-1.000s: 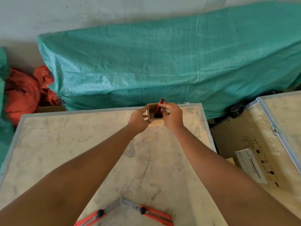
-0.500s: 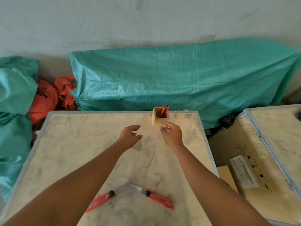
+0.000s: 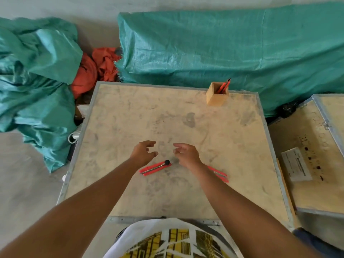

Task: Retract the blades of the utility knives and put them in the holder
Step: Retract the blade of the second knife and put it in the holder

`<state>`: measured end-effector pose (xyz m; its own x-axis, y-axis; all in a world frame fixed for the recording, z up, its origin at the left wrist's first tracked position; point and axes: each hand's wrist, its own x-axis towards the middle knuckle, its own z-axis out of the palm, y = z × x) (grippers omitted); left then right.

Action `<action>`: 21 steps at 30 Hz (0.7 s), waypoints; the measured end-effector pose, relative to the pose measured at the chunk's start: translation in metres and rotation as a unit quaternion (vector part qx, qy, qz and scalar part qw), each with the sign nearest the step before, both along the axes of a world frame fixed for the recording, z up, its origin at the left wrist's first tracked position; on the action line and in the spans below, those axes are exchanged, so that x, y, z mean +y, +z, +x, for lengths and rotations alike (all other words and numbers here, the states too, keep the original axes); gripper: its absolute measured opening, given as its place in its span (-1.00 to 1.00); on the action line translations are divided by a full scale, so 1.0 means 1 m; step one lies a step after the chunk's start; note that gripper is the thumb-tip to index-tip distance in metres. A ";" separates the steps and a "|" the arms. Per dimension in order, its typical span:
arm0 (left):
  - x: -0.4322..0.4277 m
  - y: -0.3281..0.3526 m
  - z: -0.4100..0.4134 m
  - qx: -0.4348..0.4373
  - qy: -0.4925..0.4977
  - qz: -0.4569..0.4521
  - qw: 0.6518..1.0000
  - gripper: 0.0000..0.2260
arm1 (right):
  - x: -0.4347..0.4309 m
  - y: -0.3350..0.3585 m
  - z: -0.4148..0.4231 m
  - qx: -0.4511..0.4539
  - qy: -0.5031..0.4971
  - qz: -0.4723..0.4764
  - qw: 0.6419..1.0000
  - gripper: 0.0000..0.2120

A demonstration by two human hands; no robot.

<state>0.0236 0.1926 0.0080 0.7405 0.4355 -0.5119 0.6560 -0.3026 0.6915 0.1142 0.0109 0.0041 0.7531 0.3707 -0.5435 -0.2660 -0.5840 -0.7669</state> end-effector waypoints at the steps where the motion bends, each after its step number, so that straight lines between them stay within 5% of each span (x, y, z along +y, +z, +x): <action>1: 0.000 -0.004 -0.009 0.008 -0.010 0.005 1.000 -0.51 | 0.003 -0.006 -0.011 0.013 0.006 -0.013 1.000 -0.73; 10: -0.015 -0.033 -0.041 0.033 -0.134 0.068 0.988 -0.59 | 0.015 -0.036 -0.066 -0.020 -0.008 -0.114 0.993 -0.57; 14: -0.018 -0.041 -0.047 0.020 -0.192 0.131 0.972 -0.65 | 0.020 -0.054 -0.071 -0.005 -0.069 -0.099 0.993 -0.68; 21: -0.018 -0.051 -0.056 -0.054 -0.184 0.100 0.976 -0.66 | 0.029 -0.055 -0.076 -0.001 -0.171 -0.029 0.985 -0.87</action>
